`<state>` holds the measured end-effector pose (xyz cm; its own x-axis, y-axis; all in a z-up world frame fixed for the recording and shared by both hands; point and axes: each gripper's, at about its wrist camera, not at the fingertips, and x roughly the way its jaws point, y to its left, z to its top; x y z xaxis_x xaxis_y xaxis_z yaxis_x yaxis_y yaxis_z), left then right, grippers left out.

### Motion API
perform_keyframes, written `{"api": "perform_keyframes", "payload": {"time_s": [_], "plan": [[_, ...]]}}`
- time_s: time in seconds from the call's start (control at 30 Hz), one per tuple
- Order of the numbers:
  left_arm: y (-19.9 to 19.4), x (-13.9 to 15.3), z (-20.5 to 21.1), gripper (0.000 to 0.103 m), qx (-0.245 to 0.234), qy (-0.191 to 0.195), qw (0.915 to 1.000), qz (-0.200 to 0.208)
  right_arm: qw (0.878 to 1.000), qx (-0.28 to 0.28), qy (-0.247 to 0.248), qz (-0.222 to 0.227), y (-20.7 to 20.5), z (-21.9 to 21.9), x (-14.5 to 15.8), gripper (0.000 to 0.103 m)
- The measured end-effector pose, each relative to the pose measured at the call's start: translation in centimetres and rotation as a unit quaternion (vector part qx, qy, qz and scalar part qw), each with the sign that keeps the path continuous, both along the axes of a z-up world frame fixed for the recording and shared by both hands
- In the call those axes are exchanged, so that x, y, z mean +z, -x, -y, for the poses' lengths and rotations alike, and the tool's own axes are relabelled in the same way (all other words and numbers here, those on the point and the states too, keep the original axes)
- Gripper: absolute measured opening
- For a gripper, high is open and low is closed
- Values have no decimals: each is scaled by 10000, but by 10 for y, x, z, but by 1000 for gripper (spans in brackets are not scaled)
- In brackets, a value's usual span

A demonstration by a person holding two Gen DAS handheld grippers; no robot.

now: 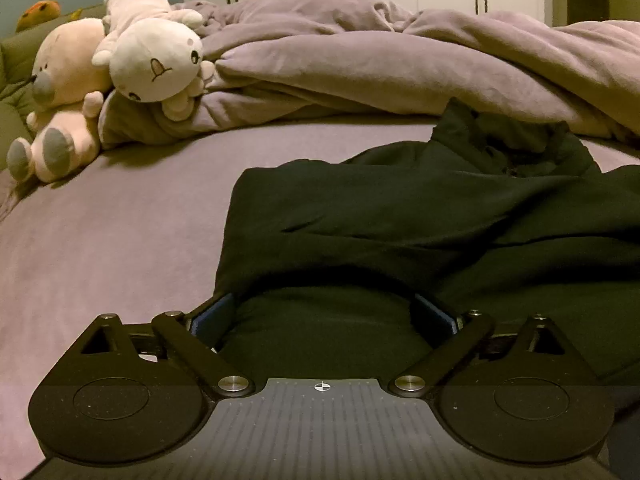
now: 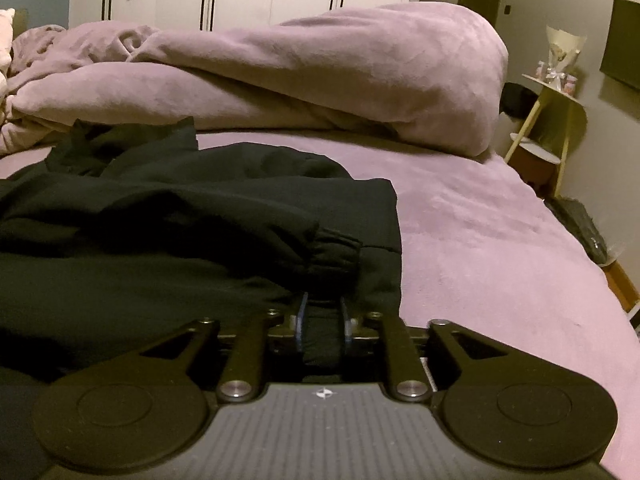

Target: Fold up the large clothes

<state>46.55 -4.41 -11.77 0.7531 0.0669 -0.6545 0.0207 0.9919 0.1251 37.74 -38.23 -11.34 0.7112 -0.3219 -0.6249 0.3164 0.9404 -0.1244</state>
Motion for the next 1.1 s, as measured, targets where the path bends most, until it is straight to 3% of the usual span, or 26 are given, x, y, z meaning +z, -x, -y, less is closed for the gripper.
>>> {"api": "perform_keyframes", "payload": {"time_s": [0.3,0.53,0.77,0.93,1.07,1.1], "plan": [[0,3,-5,100,43,105,9999,-78,9989,-127,-421,191,9,11,12,24],[14,12,-11,100,-76,130,9999,-23,9816,-418,-1685,794,44,45,29,33],[15,14,-7,99,-107,64,9999,-44,9651,-388,-2477,758,27,55,19,42],[14,12,-7,99,-84,106,9999,-58,9652,-423,-2507,607,11,48,10,47],[13,12,-6,99,-43,143,9999,-61,9762,-276,-2048,656,9,39,16,26],[13,12,-5,99,-50,155,9999,-57,9793,-250,-1891,680,9,36,19,14]]}}
